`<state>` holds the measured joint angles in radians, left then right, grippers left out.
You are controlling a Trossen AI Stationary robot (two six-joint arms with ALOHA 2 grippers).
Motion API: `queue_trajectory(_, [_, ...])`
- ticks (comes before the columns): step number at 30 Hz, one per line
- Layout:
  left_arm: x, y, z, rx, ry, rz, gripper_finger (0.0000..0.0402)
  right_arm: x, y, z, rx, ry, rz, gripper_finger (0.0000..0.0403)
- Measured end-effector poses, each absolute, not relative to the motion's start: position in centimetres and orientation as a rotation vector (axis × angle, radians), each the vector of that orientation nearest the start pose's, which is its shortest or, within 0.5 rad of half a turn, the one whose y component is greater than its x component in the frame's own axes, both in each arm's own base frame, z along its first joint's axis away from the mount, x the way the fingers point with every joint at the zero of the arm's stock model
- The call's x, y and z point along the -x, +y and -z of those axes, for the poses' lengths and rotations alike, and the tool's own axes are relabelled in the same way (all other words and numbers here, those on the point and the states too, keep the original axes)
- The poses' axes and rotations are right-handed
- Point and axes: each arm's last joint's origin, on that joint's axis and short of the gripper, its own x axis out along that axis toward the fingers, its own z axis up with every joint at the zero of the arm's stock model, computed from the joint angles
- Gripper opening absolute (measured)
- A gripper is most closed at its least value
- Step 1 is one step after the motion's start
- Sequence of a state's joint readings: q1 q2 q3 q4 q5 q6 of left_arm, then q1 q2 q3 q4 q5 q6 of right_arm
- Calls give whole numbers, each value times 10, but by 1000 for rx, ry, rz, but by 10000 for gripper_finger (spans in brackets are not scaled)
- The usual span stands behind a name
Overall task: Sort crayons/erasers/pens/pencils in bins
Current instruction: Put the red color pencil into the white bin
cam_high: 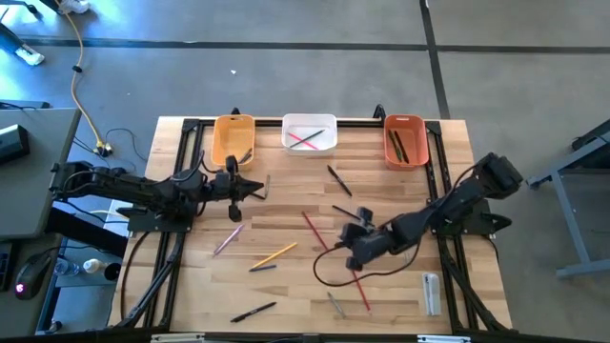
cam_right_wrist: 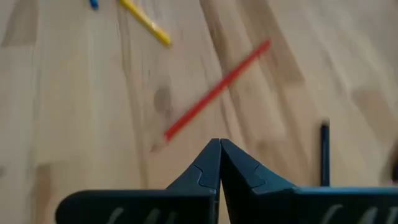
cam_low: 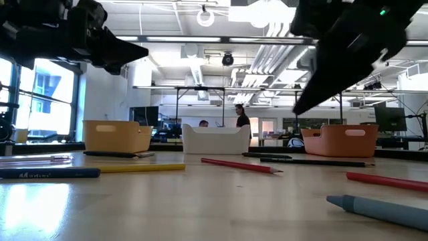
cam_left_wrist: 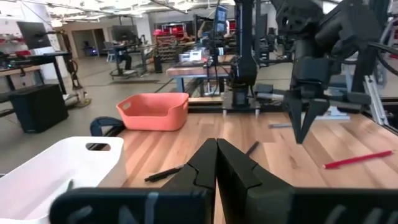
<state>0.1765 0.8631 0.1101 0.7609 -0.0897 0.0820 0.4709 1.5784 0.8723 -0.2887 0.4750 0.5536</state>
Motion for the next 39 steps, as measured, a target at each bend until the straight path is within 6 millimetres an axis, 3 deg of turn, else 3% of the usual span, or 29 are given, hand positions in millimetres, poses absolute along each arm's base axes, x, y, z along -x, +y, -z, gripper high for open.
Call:
queue_trajectory(6, [-162,29,-181,-82,4,-253,0,-258,145,-195,-215,943,350,0])
queue_trajectory(14, [-162,29,-181,-56,1,-254,0,-247,171,-212,-371,965,351,0])
queue_trajectory(19, [-162,29,-181,-56,3,-254,0,-245,182,-205,-427,1002,389,0])
queue_trajectory(28, [-162,29,-180,-44,12,-253,0,-259,200,-177,-532,1148,462,4])
queue_trajectory(39, [-162,29,-179,-36,18,-254,0,-264,207,-164,-621,1221,499,122])
